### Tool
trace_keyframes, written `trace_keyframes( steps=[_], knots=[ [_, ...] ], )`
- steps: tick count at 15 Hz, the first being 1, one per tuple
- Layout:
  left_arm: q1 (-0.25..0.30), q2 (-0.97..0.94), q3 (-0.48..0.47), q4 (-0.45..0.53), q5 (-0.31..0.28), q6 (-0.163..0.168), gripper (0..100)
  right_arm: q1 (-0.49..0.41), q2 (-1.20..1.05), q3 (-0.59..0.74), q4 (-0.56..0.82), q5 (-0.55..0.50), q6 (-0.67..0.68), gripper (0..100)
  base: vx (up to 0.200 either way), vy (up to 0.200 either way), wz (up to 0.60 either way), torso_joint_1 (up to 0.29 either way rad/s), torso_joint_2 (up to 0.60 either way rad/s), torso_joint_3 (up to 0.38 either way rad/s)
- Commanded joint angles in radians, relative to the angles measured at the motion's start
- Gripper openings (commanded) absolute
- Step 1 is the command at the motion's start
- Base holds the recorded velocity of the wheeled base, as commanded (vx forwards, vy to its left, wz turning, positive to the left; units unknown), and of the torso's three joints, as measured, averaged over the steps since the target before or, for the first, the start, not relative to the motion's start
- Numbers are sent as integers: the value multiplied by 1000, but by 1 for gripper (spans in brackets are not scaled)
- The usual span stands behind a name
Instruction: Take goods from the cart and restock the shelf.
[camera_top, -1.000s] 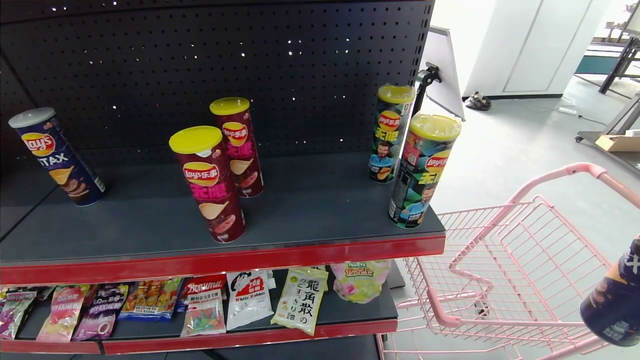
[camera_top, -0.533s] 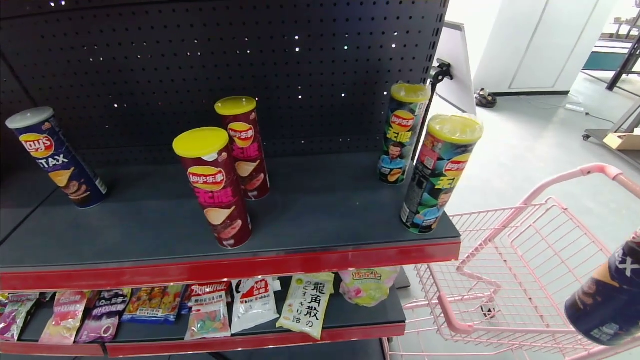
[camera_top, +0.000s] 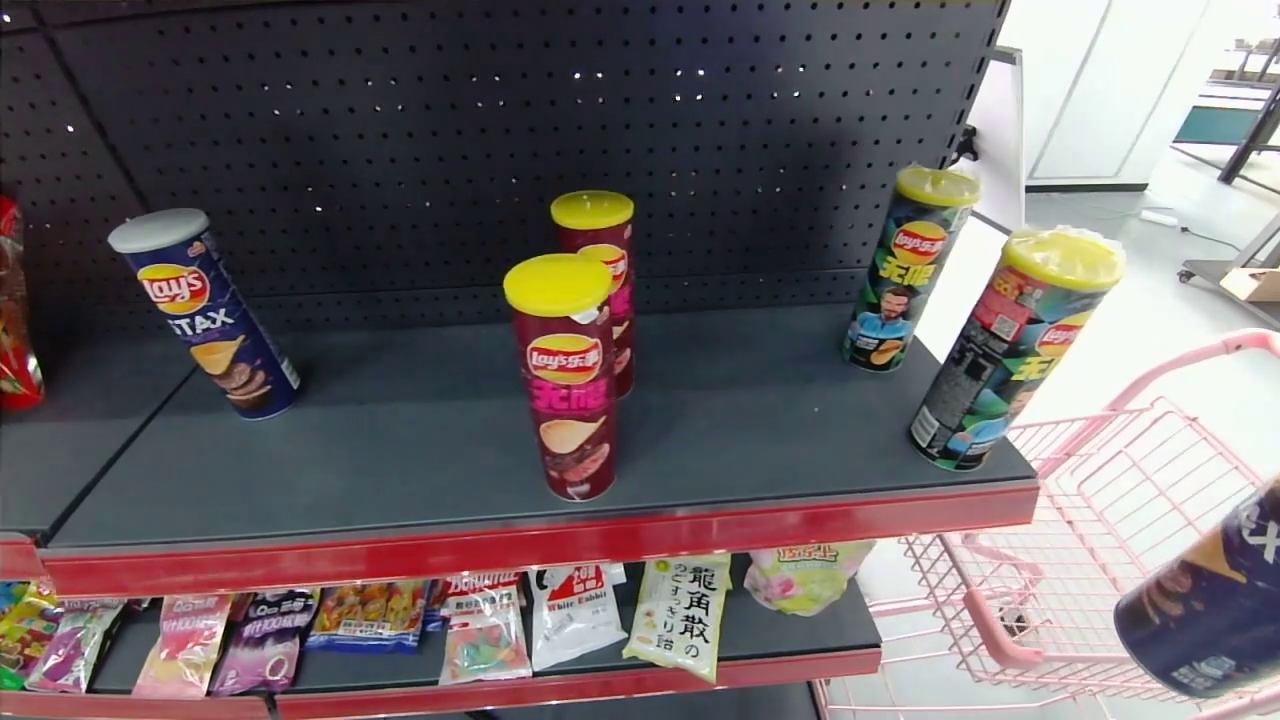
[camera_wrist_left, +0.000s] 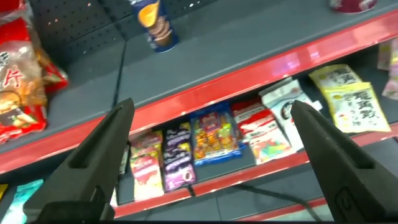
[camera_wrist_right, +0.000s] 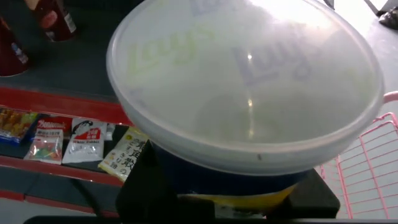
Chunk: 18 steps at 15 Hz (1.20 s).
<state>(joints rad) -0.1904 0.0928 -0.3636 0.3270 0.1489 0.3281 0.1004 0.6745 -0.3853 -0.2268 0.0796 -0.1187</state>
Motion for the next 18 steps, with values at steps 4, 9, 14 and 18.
trace_keyframes(
  steps=[4, 9, 14, 18],
  knots=[
    [0, 1, 2, 0, 1, 0, 100, 1, -36, 22, 0, -1, -1, 0, 0, 200, 0, 4, 4, 4],
    [0, 1, 3, 0, 1, 0, 100, -1, -36, 11, 0, -11, -4, 0, 0, 200, 0, 6, 2, 0],
    [0, 1, 3, 0, 1, 0, 100, 2, -55, 13, 0, -1, -6, 0, 0, 200, 0, 1, 3, 1],
    [0, 1, 12, 0, 1, 2, 100, 21, -82, 14, 0, 19, -6, 0, 0, 200, 0, 5, 4, 0]
  ],
)
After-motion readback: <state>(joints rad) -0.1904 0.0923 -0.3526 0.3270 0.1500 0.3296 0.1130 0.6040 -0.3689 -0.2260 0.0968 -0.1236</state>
